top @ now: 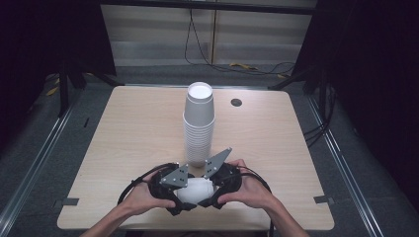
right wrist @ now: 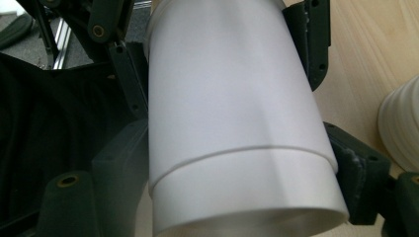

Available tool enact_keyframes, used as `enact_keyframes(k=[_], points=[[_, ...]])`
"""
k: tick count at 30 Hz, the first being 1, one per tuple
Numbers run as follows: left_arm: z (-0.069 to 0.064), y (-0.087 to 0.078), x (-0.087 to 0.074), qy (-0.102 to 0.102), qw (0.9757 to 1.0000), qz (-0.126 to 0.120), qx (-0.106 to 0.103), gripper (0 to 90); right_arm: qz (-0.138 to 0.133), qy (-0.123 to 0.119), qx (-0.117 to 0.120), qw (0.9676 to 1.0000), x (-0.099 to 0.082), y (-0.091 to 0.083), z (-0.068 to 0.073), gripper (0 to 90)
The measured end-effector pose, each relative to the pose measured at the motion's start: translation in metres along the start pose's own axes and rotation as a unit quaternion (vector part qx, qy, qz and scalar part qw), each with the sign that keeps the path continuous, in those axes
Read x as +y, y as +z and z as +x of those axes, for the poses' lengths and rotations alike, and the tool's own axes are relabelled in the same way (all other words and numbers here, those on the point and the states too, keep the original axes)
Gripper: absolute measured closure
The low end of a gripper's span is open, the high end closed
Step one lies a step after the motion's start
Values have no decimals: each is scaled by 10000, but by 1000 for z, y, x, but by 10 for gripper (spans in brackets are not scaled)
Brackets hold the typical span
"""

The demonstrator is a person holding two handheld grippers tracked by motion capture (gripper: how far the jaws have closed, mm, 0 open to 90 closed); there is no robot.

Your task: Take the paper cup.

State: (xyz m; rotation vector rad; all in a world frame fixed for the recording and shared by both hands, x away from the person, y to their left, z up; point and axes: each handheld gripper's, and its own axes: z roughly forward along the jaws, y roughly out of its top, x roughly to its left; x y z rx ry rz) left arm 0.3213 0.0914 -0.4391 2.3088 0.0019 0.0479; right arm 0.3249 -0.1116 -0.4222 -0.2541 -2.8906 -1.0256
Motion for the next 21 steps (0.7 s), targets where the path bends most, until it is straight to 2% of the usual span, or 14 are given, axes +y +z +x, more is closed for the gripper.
enact_keyframes(k=[11, 17, 19, 21], points=[[1, -7, -1, 45, 9996, -276, 30, 148, -128, 2, -36, 9999, 1, -3, -1, 218], [1, -10, -2, 3, 9989, -468, 28, 152, -146, -13, -56, 9999, 0, -3, 0, 218], [2, -12, -3, -17, 9983, -589, 16, 154, -141, 0, -55, 9999, 0, -3, 0, 217], [3, -16, -3, -80, 9967, -811, -22, 158, -80, 4, -59, 10000, 0, -2, 0, 217]])
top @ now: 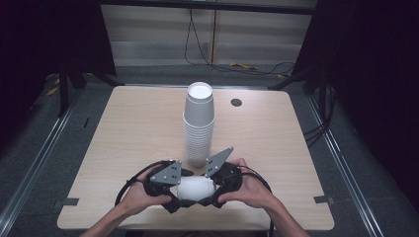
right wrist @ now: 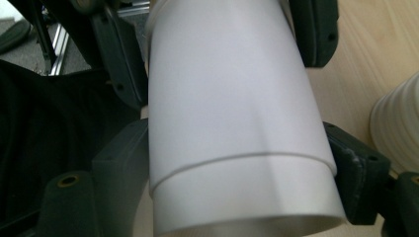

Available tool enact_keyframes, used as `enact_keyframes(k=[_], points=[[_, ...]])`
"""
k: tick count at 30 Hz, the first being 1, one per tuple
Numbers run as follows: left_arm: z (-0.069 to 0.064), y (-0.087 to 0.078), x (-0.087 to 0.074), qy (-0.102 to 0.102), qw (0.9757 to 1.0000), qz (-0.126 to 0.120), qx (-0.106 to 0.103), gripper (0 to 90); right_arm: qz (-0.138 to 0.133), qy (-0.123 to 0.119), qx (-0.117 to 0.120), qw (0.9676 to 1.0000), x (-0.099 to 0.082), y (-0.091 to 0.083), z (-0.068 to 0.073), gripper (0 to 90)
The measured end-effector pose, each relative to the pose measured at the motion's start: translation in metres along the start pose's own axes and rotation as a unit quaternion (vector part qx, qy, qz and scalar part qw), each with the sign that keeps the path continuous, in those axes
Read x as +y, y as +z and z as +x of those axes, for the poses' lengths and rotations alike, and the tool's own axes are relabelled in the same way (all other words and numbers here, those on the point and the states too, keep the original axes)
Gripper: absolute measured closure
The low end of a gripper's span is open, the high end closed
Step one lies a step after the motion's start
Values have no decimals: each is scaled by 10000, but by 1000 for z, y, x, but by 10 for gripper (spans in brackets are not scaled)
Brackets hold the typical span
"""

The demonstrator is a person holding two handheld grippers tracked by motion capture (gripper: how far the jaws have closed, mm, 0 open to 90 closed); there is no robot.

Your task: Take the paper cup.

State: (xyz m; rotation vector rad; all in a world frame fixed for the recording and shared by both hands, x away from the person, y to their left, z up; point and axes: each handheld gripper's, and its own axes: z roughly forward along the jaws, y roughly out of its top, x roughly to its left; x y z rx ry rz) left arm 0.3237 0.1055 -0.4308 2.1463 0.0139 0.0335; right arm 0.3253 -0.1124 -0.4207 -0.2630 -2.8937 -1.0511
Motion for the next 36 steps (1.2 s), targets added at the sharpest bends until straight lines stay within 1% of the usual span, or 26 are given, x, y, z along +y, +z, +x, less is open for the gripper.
enact_keyframes(k=[1, 2, 3, 4, 6, 7, 8, 9, 10, 13, 14, 15, 16, 17, 18, 19, 21, 24, 27, 29, 31, 33, 34, 36], points=[[0, -2, 0, -33, 10000, -68, 15, 157, -3, -9, -24, 10000, -1, 1, 0, 217], [0, -4, 1, -63, 9999, -127, 8, 156, -43, -8, 13, 10000, -1, 1, -1, 217], [1, -5, 1, -56, 9999, -163, -2, 156, -33, -8, 11, 10000, -1, 1, -1, 216], [1, -6, 1, -84, 9997, -220, -13, 156, -11, 31, -37, 10000, -1, 1, -1, 216], [1, -8, 2, -124, 9994, -328, 20, 156, -31, 28, -47, 10000, -2, 0, -1, 215], [2, -9, 2, -171, 9991, -380, 43, 156, -82, 15, -67, 9999, -2, 0, -2, 215], [2, -10, 2, -173, 9990, -403, 74, 156, -71, 57, -85, 9999, -3, -1, -2, 214], [2, -10, 2, -222, 9987, -449, 95, 156, -92, 101, -110, 9998, -4, -2, -2, 214], [2, -11, 2, -227, 9985, -473, 131, 156, -126, 83, -137, 9998, -4, -3, -3, 214], [2, -14, 1, -288, 9978, -558, 209, 155, -185, 173, -192, 9995, -7, -7, -3, 213], [2, -15, 1, -275, 9977, -573, 253, 156, -222, 194, -205, 9994, -9, -8, -4, 212], [3, -16, 0, -313, 9973, -603, 289, 155, -254, 209, -230, 9992, -10, -9, -4, 212], [3, -17, -1, -411, 9961, -704, 344, 155, -283, 230, -267, 9990, -12, -10, -5, 212], [4, -17, -1, -435, 9957, -722, 385, 155, -334, 245, -288, 9987, -15, -10, -7, 211], [5, -18, -2, -516, 9948, -771, 427, 155, -375, 272, -281, 9985, -16, -10, -7, 210], [6, -20, -3, -551, 9940, -804, 499, 155, -415, 269, -363, 9981, -19, -11, -9, 210], [7, -21, -5, -634, 9915, -945, 636, 155, -483, 299, -366, 9977, -22, -11, -10, 209], [9, -25, -8, -770, 9887, -1047, 742, 155, -708, 347, -402, 9961, -28, -12, -12, 209], [11, -27, -11, -884, 9853, -1240, 771, 154, -928, 429, -407, 9939, -31, -12, -15, 209], [12, -28, -12, -960, 9836, -1327, 755, 154, -1053, 492, -432, 9923, -33, -12, -16, 209], [12, -28, -13, -993, 9821, -1408, 766, 154, -1195, 541, -438, 9904, -34, -12, -18, 209], [11, -28, -15, -1076, 9795, -1461, 871, 154, -1250, 577, -503, 9892, -36, -12, -18, 208], [11, -27, -16, -1118, 9785, -1511, 851, 154, -1302, 592, -522, 9883, -37, -12, -19, 208], [13, -28, -16, -1192, 9778, -1520, 818, 154, -1398, 633, -552, 9866, -39, -13, -20, 208]])
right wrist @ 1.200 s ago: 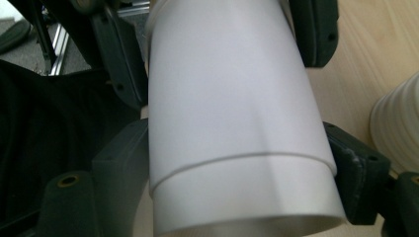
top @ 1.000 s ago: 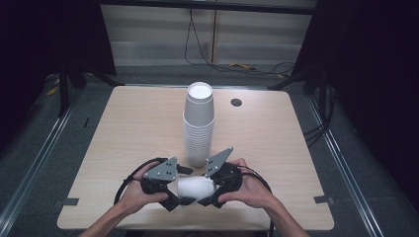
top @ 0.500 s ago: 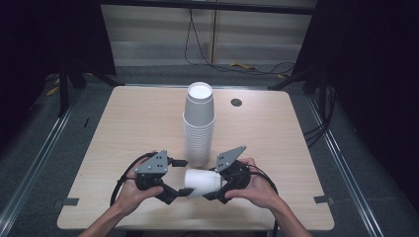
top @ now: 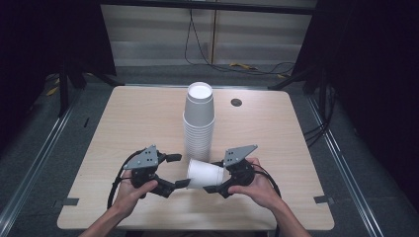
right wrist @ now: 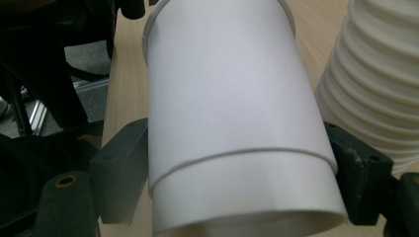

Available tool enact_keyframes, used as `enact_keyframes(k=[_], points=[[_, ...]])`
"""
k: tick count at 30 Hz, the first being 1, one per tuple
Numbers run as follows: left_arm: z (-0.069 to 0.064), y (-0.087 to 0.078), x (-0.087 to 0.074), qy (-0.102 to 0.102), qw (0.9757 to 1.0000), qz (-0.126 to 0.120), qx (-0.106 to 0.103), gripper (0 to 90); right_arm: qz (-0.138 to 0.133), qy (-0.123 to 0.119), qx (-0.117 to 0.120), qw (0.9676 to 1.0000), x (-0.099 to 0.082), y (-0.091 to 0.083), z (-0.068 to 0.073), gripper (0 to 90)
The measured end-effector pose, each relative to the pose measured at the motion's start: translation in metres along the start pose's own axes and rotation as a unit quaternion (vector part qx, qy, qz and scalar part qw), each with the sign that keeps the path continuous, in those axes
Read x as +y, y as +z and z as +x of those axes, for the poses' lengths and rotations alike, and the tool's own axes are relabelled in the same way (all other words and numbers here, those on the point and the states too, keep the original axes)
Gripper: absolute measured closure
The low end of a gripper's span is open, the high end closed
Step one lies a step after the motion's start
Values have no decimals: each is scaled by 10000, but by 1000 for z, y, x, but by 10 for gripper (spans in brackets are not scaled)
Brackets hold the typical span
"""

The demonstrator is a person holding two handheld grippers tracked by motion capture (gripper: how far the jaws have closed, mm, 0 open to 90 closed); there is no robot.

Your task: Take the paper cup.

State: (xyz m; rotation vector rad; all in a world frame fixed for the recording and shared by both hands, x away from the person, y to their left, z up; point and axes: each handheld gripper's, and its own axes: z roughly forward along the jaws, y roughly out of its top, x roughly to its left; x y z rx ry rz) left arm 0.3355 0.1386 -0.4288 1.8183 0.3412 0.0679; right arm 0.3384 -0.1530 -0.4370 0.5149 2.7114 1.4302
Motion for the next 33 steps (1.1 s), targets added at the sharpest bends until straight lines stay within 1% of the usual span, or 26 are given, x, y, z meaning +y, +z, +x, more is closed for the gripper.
enact_keyframes(k=[2, 3, 4, 6, 7, 9, 13, 15, 16, 18, 21, 23, 25, 26, 28, 31, 33], points=[[1, -2, 1, -5, 10000, -64, 54, 154, -123, 43, -11, 9999, 0, -2, -1, 208], [1, -3, 1, -30, 9999, -83, 50, 154, -207, 54, -17, 9998, 1, -3, -1, 208], [1, -4, 2, -59, 9998, -164, 34, 154, -319, 74, -13, 9995, 1, -4, -2, 208], [2, -6, 2, -23, 9998, -179, 109, 153, -490, 122, 38, 9987, 1, -5, -2, 208], [2, -6, 2, -28, 9997, -190, 114, 154, -547, 106, 29, 9984, 1, -6, -3, 208], [2, -5, 2, -46, 9998, -195, 90, 153, -623, 137, 64, 9979, 1, -6, -3, 208], [0, -4, 2, -4, 9999, -154, 14, 153, -711, 173, 103, 9973, 0, -5, -4, 208], [-1, -4, 2, 16, 9998, -186, 13, 153, -847, 176, 151, 9961, -2, -3, -4, 208], [-1, -4, 2, 19, 9998, -189, 49, 154, -919, 201, 186, 9954, -3, -2, -4, 208], [-1, -5, 3, 0, 9997, -221, 65, 153, -974, 207, 197, 9948, -3, -1, -3, 208], [-1, -6, 3, 1, 9997, -234, 51, 153, -1099, 244, 294, 9932, -4, 0, -2, 209], [-1, -5, 3, -36, 9996, -266, -34, 154, -1214, 222, 341, 9918, -5, 1, -1, 209], [-2, -5, 3, -25, 9996, -255, -92, 153, -1302, 254, 417, 9903, -6, 2, 0, 209], [-2, -5, 3, -19, 9996, -247, -154, 153, -1336, 240, 459, 9897, -6, 3, 0, 209], [-2, -5, 3, -16, 9995, -270, -142, 153, -1403, 199, 538, 9884, -5, 4, 2, 210], [-2, -6, 3, -43, 9994, -323, -140, 153, -1480, 165, 561, 9873, -5, 4, 3, 210], [-1, -6, 3, -45, 9993, -323, -155, 152, -1551, 190, 591, 9859, -5, 4, 3, 210]])
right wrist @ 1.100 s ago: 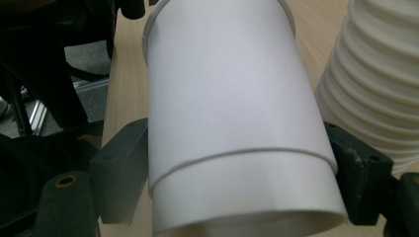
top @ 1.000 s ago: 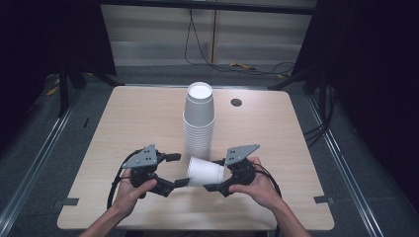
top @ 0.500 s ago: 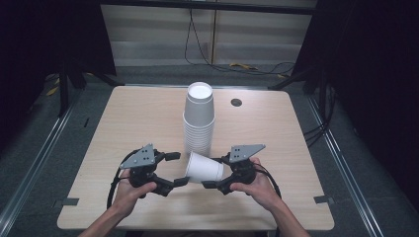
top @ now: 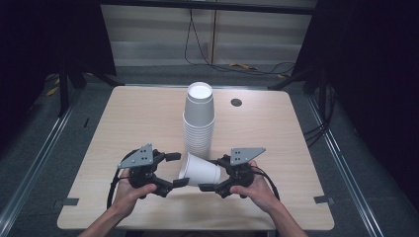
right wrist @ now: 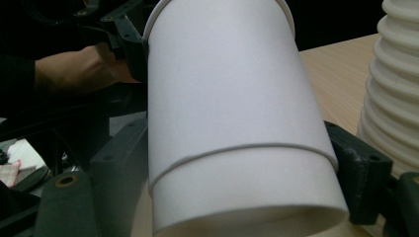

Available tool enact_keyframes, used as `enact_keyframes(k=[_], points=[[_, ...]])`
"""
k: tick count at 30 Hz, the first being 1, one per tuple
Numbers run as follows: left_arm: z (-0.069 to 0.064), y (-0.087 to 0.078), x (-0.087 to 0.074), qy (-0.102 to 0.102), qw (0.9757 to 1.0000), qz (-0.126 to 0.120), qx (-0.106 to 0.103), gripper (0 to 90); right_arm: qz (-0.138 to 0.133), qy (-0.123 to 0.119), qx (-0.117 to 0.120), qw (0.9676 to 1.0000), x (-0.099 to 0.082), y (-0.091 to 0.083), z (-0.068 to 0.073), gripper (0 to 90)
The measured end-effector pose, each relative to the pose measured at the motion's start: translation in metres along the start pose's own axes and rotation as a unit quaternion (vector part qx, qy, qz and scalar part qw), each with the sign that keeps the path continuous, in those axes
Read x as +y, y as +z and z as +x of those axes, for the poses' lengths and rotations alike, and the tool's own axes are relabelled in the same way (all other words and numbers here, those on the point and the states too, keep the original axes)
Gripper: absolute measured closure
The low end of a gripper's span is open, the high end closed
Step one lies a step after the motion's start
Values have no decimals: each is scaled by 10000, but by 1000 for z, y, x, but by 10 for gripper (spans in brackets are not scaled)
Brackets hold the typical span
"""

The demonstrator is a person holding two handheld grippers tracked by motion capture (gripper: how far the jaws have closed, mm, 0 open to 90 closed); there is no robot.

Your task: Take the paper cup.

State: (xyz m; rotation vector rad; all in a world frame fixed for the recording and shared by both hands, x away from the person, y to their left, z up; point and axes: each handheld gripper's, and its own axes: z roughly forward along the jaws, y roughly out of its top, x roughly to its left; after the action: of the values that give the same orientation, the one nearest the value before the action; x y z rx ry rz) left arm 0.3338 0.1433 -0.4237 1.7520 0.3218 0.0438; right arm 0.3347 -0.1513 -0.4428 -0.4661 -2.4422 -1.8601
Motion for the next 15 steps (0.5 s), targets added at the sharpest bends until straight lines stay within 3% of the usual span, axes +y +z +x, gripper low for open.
enact_keyframes(k=[7, 11, 15], points=[[0, 4, -3, -30, 9999, 19, -134, 133, -265, 73, 122, 9995, -2, -2, -1, 212], [0, 4, -2, -46, 10000, -9, -29, 41, -311, 72, 184, 9993, -1, -1, 1, 213], [1, 4, -3, -98, 9999, -33, -101, 0, -384, 49, 272, 9989, -1, 1, 2, 213]])
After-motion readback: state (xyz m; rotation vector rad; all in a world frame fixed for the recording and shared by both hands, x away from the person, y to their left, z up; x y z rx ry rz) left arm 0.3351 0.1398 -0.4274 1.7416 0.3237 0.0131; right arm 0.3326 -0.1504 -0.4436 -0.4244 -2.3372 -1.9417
